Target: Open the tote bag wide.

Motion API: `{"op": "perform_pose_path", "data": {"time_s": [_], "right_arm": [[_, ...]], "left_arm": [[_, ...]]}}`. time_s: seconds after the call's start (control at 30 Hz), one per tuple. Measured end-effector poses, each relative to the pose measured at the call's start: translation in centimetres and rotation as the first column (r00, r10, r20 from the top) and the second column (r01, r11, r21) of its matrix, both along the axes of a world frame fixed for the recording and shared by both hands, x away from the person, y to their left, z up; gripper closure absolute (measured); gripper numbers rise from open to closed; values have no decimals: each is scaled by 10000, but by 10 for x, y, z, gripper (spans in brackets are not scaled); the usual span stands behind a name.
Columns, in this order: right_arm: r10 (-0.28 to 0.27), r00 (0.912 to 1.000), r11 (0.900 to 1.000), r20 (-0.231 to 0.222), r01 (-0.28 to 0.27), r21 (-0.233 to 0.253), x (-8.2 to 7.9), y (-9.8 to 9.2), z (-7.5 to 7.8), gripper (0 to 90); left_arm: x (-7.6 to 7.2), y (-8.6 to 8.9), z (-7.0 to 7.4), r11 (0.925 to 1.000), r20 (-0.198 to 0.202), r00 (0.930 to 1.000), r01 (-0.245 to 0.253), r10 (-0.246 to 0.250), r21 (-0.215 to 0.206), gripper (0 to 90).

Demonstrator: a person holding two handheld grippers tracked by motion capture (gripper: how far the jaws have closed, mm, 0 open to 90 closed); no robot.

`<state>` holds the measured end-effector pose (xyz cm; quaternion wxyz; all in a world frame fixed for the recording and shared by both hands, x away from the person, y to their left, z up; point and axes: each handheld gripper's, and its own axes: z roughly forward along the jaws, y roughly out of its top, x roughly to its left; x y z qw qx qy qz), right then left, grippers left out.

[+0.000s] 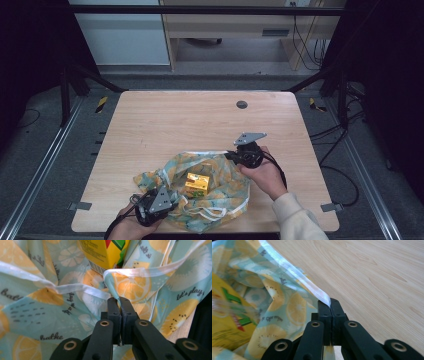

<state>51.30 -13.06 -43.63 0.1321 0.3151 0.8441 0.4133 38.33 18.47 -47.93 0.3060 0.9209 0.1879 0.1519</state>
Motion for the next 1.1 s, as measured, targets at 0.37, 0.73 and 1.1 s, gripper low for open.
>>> {"op": "perform_pose_path", "data": {"time_s": [0.37,0.73,1.1], "right_arm": [[-651,9975,9975,-275,642,-305,22,-3,-14,900],[-894,9956,9950,-273,881,-468,29,-7,-20,900],[-1446,9883,9879,-495,1413,-633,40,-7,-31,900]], "left_arm": [[0,0,-3,9998,-35,10000,30,-29,210,889],[0,-3,-5,9996,-142,9999,8,-4,271,889],[-1,-5,-7,9992,-261,9996,113,-103,390,891]]}}
